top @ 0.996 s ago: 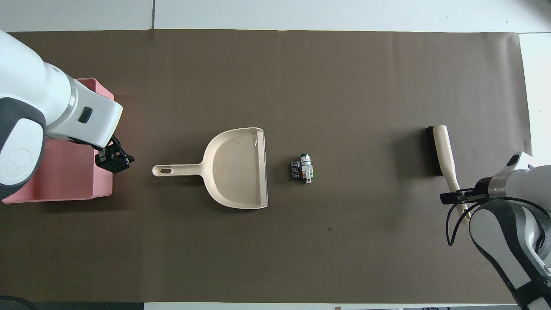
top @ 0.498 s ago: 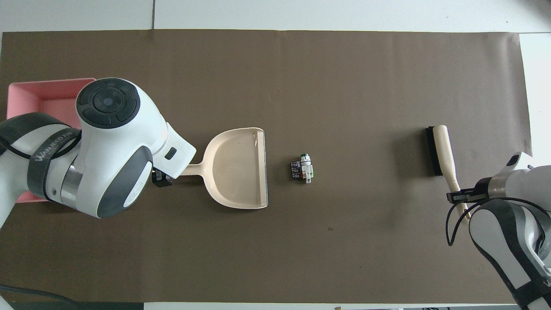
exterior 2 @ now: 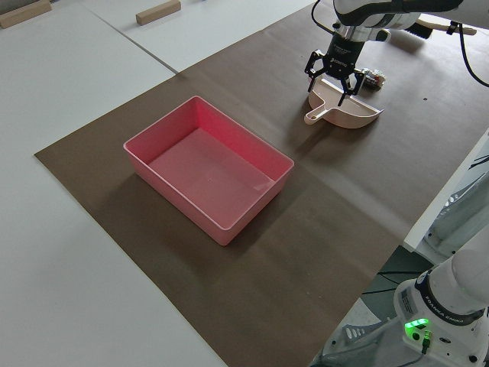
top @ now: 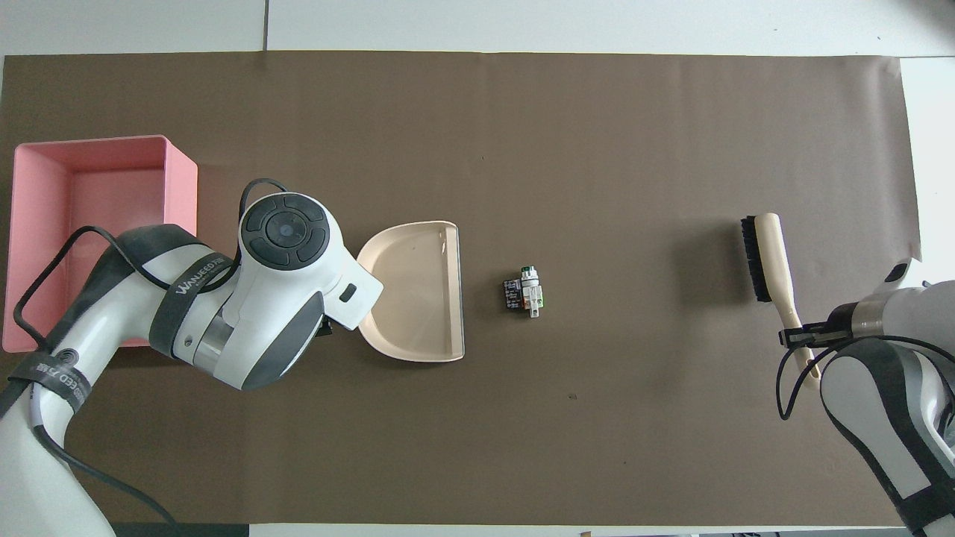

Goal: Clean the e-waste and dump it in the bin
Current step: 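Hold the dustpan with the left gripper while the right gripper grasps the brush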

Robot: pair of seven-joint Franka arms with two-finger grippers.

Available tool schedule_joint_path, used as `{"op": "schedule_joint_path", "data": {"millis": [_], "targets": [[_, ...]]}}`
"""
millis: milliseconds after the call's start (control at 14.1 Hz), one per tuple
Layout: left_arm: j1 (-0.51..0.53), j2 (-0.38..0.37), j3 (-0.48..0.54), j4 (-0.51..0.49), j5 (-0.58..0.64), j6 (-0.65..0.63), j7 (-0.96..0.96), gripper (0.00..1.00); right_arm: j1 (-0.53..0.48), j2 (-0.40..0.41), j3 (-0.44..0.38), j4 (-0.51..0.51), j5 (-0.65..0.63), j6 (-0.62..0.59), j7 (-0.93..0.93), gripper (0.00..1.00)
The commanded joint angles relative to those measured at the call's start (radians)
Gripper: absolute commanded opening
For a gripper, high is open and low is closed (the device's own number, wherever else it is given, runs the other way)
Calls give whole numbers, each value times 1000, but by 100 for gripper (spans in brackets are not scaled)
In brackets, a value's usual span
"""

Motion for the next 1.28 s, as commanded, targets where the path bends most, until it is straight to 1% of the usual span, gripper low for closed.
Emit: {"op": "schedule_joint_path", "data": {"millis": [0, 142, 285, 427, 498, 569, 640, 783, 925, 996, 1138, 1209], "targets": [[-20, 0, 13, -70, 60, 82, -53, 93, 37, -21, 17, 79, 16, -91, 86, 0], [-25, 0, 13, -88, 65, 93, -58, 92, 115, -39, 17, 91, 16, -128, 184, 0], [-25, 0, 13, -88, 65, 91, -58, 91, 209, -48, 17, 85, 13, -135, 287, 0], [-23, 0, 13, -88, 65, 81, -57, 81, 310, -50, 17, 84, 4, -135, 376, 0], [-23, 0, 13, -87, 65, 79, -53, 72, 356, -45, 17, 82, -1, -133, 419, 0], [-23, 0, 13, -87, 65, 76, -47, 53, 417, -36, 17, 79, -1, -128, 474, 0], [-23, 0, 13, -87, 67, 67, -46, 42, 476, -19, 17, 79, -4, -124, 541, 0], [-23, 2, 13, -81, 67, 48, -44, 27, 583, 5, 17, 78, -13, -118, 678, 0], [-19, 11, 13, -65, 67, 45, -24, 12, 659, 31, 19, 78, -44, -101, 781, 0], [-12, 7, 13, -55, 65, 30, 9, 5, 683, 45, 19, 78, -46, -92, 804, 0], [-5, 4, 21, 2, 68, -39, 121, 0, 712, 59, 19, 78, -44, -79, 838, 0], [-3, 10, 21, 33, 89, -68, 165, 0, 720, 62, 17, 76, -46, -76, 845, 0]]}}
